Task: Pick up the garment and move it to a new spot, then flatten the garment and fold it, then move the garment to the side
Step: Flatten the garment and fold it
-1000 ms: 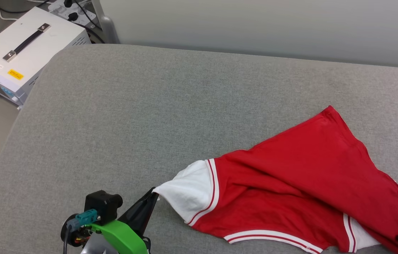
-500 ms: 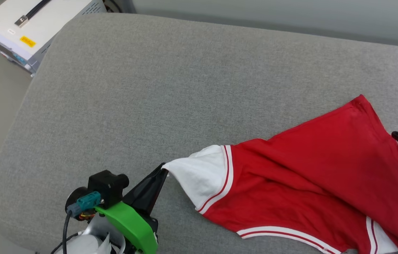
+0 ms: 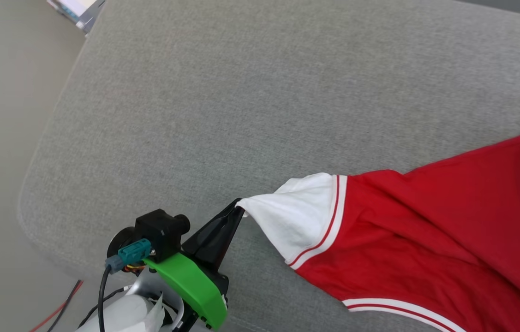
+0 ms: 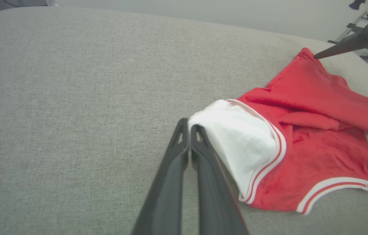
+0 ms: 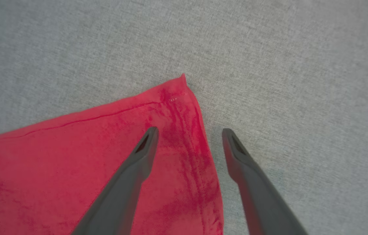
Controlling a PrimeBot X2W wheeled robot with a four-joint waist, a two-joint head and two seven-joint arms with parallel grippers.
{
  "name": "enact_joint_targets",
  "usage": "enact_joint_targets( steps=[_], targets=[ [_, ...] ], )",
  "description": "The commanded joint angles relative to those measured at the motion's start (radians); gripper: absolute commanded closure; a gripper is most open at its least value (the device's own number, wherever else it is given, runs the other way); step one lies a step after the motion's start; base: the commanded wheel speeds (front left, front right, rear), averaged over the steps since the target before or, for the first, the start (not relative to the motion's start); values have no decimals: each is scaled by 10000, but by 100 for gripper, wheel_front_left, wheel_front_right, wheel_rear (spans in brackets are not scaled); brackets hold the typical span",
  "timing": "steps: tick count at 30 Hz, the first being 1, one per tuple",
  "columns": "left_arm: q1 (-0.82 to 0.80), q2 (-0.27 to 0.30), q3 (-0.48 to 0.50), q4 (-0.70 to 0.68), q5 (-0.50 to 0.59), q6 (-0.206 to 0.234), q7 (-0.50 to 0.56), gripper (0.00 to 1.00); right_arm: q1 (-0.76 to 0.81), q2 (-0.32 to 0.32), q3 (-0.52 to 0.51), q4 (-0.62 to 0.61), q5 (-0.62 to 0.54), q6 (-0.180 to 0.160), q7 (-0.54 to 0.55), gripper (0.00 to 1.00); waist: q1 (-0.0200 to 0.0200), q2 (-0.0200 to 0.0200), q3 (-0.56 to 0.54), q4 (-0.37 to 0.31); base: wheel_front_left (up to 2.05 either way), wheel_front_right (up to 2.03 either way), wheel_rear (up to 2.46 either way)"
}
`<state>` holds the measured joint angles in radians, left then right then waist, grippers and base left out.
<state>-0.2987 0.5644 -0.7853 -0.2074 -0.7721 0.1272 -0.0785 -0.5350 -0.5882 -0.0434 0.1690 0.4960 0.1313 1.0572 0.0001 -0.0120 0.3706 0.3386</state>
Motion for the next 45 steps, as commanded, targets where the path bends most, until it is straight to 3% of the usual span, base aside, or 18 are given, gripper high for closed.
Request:
enact_joint_targets(
  steps=[1,10,11,12,13,21,31,39,45],
  targets=[
    [-179,-63,6,50,125,-42,-41,100,-150,-58,117,156,-14,-6,-110,0,-1,120,470,490,0,0,0],
    [-88,-178,-63,327,27,-107,-186,100,134,-122,880,1061,176,-6,-44,0,-1,120,410,633,0,0,0],
    [-93,-177,-61,338,20,-110,-189,100,151,-114,932,1117,218,-6,-34,38,-1,120,398,636,0,0,0],
    [-102,-176,-57,346,12,-113,-190,100,179,-119,1019,1173,250,-6,-15,84,-1,120,386,638,0,0,0],
    [-112,-173,-54,347,10,-114,-190,100,211,-147,1127,1193,268,-6,7,100,-1,120,380,637,0,0,0],
    [-113,-87,16,398,-33,-66,-217,100,197,-237,1247,1558,384,-6,-775,100,-1,120,182,565,0,0,0],
    [-31,297,261,267,-8,132,-294,100,-221,-274,1218,1945,759,-6,-3171,100,-1,120,-1098,-31,0,0,0],
    [-40,685,964,-551,-156,712,-389,100,-460,-562,1328,2004,1468,-6,-4807,100,-1,120,-2093,-837,0,0,0],
    [-179,1236,1630,-1261,-127,1045,-475,100,-758,-758,1573,1324,1551,-6,-5514,100,-1,120,-2521,-1593,0,0,0]
  ],
)
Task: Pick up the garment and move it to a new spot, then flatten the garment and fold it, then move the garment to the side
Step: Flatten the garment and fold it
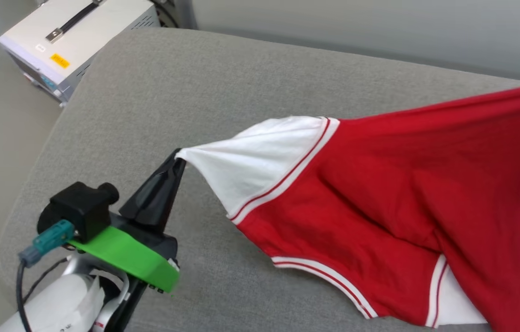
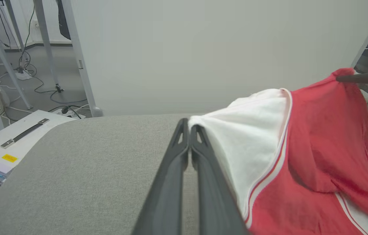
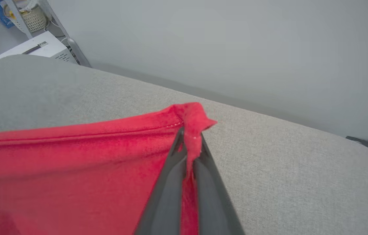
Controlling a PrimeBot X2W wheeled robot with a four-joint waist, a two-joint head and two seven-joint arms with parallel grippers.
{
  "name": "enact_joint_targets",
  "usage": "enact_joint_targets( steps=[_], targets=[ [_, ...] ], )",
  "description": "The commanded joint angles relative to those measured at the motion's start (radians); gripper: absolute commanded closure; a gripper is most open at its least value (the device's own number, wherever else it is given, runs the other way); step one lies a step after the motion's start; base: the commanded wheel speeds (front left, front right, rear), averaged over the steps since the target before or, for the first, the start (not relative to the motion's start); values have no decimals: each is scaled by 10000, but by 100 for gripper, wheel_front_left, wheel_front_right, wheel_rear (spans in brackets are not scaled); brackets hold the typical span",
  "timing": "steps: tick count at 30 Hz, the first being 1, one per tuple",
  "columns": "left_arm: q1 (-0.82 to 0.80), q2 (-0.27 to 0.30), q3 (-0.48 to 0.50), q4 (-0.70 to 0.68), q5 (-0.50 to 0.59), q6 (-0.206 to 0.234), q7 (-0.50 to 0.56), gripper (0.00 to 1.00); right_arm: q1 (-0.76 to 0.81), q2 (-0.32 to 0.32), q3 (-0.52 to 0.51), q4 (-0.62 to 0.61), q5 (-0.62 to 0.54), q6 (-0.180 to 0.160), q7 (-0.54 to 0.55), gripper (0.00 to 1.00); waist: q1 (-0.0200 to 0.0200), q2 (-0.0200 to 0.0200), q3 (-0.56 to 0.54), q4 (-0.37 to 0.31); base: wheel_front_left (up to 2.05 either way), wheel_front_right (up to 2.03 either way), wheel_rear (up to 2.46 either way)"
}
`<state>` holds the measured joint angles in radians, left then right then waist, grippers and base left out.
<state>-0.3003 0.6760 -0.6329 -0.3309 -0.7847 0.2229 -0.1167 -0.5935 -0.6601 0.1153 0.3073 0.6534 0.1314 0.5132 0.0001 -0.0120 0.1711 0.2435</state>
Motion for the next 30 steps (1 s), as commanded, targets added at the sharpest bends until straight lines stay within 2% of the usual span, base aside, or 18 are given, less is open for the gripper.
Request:
enact_joint_targets(
  steps=[1,12,24,30],
  targets=[
    [-197,238,216,-155,21,131,-93,100,-220,-14,-23,-213,-15,-7,-129,100,-1,120,-577,-736,0,0,0],
    [-1302,1181,1589,-1285,144,560,83,100,-529,181,-413,-2712,-43,-7,-56,100,-1,120,-1008,-1836,0,0,0],
    [-3076,1493,2876,-1375,108,746,73,100,-884,935,-1079,-4981,-270,-7,604,100,-1,120,-714,-2703,0,0,0],
    [-4289,2005,2970,-935,1060,885,398,100,-1216,1150,-1306,-5508,-341,-7,676,100,-1,120,-163,-2973,0,0,0]
  ],
)
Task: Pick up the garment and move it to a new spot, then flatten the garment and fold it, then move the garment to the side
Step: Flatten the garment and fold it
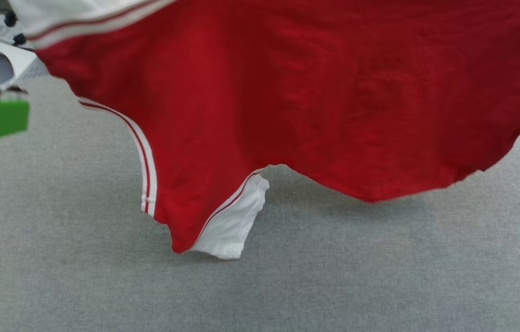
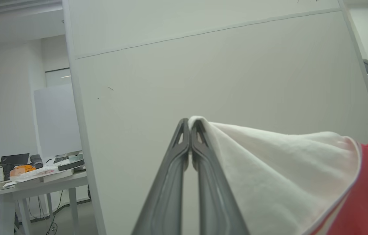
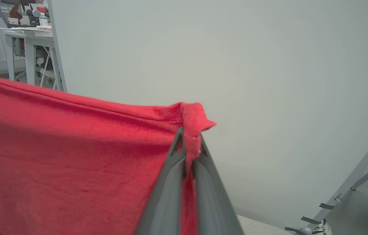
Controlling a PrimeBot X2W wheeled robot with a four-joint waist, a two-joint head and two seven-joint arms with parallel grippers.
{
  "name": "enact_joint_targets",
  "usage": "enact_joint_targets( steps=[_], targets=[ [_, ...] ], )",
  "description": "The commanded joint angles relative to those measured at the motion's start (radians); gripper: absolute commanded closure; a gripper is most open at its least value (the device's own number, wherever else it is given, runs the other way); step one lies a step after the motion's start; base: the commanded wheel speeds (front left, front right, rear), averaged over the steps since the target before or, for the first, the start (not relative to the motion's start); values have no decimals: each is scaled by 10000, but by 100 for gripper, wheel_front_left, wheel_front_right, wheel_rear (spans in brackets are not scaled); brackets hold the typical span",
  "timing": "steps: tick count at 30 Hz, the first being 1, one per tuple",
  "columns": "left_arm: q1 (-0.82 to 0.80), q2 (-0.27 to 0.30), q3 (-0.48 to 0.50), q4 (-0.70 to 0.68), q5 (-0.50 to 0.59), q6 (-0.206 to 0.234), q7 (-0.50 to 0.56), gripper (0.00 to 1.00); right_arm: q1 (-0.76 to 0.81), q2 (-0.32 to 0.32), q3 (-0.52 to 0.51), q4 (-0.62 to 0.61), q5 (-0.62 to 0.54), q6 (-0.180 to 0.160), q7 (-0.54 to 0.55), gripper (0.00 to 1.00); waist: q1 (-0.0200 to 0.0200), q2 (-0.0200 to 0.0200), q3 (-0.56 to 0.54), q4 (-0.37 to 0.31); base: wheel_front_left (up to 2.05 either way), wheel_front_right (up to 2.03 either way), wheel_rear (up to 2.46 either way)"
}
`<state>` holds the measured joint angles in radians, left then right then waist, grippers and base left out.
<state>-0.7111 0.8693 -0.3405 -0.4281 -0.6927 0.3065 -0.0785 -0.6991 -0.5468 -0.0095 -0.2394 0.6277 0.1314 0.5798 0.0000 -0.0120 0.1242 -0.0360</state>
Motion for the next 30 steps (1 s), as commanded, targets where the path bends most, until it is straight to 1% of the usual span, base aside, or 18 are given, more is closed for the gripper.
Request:
enact_joint_targets(
  steps=[1,4,6,11,12,15,18,19,23,27,30],
  targets=[
    [-437,127,47,95,243,24,96,100,-256,43,-92,-91,-98,-7,-6,100,0,120,457,-213,0,0,0],
    [-1187,159,100,244,303,-110,304,100,-520,67,-171,-189,-150,-7,-89,100,0,120,930,-271,0,0,0],
    [-1781,244,65,450,382,-358,460,100,-761,11,-236,-226,-188,-7,-168,100,0,120,1354,-273,0,0,0],
    [-3660,360,-193,1325,641,-1267,911,100,-1767,-213,-374,62,-302,-7,-442,100,0,120,2733,-275,0,0,0],
    [-4036,303,-219,1519,663,-1416,932,100,-1978,-266,-346,180,-342,-7,-509,100,0,120,2956,-273,0,0,0],
    [-5459,152,-388,2385,762,-2087,1093,100,-2838,-614,-18,664,-707,-7,-908,100,0,120,3798,-283,0,0,0],
    [-6810,-29,-668,3269,1035,-2692,1285,100,-3736,-560,290,1377,-852,-7,-1390,100,0,120,4480,-292,0,0,0],
    [-7357,-156,-764,3666,1129,-2914,1313,100,-4114,-500,366,1686,-907,-7,-1566,100,0,120,4727,-289,0,0,0],
    [-9307,-767,-1127,5182,1467,-3557,1426,100,-5569,-207,609,2916,-1236,-7,-2329,100,0,120,5478,-403,0,0,0],
    [-11137,-1450,-1592,6844,2001,-3949,1222,100,-6964,139,903,4278,-1780,-7,-3053,100,0,120,5994,-488,0,0,0],
    [-12207,-1999,-1823,8148,2315,-4067,707,100,-7998,392,1063,5328,-2261,-7,-3677,100,0,120,6290,-522,0,0,0]
  ],
)
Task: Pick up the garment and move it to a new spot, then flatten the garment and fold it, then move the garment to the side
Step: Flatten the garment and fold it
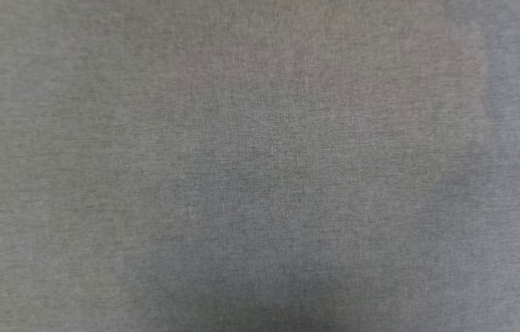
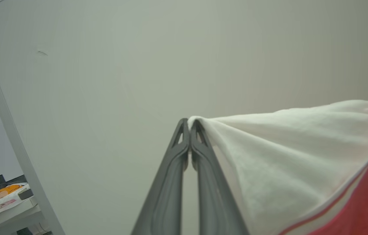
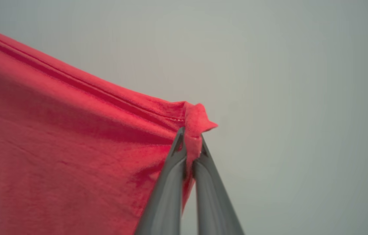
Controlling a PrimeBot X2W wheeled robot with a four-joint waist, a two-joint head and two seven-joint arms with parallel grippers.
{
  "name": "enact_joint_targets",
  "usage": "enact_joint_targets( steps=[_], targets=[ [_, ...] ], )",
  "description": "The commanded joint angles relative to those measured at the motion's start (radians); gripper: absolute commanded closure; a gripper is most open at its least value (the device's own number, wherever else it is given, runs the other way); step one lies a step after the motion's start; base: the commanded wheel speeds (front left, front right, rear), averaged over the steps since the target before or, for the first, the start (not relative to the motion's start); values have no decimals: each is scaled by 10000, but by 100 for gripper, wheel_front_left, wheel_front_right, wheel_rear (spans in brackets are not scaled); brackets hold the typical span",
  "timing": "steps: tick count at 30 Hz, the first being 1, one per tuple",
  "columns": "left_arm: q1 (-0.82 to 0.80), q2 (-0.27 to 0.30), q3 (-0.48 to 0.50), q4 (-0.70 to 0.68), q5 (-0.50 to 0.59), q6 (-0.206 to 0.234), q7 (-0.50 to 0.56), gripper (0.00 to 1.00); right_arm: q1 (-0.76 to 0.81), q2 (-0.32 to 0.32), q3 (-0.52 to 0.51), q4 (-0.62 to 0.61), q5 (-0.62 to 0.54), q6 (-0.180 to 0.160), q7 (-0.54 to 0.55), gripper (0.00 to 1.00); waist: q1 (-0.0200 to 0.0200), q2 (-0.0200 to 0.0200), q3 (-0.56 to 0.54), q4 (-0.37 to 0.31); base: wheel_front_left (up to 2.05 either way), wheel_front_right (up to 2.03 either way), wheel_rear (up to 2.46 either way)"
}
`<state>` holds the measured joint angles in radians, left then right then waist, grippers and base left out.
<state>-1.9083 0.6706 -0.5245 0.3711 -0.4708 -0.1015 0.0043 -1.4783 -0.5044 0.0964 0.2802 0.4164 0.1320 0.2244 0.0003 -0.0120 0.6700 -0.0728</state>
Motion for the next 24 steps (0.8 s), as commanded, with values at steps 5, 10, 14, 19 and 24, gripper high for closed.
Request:
enact_joint_targets(
  steps=[5,10,14,19,24],
  targets=[
    [-1519,-605,50,1879,537,140,-1477,100,-1342,356,259,1505,-877,-13,-1265,100,-3,120,1183,-219,0,0,0],
    [-2047,-933,100,3125,798,178,-2485,100,-1943,620,408,2550,-1406,-13,-2254,100,-3,120,1457,-126,0,0,0],
    [-1445,-1168,-4,3570,744,4,-2636,100,-1886,795,724,3154,-1678,-13,-2889,100,-3,120,1529,52,0,0,0],
    [72,-1453,44,3079,628,-114,-2656,100,-1432,930,1285,3586,-1565,-13,-3511,100,-3,120,1516,295,0,0,0],
    [2196,-1734,168,2121,558,-161,-2658,100,-492,865,2187,3695,-1289,-13,-4147,100,-3,120,1192,502,0,0,0]
  ],
)
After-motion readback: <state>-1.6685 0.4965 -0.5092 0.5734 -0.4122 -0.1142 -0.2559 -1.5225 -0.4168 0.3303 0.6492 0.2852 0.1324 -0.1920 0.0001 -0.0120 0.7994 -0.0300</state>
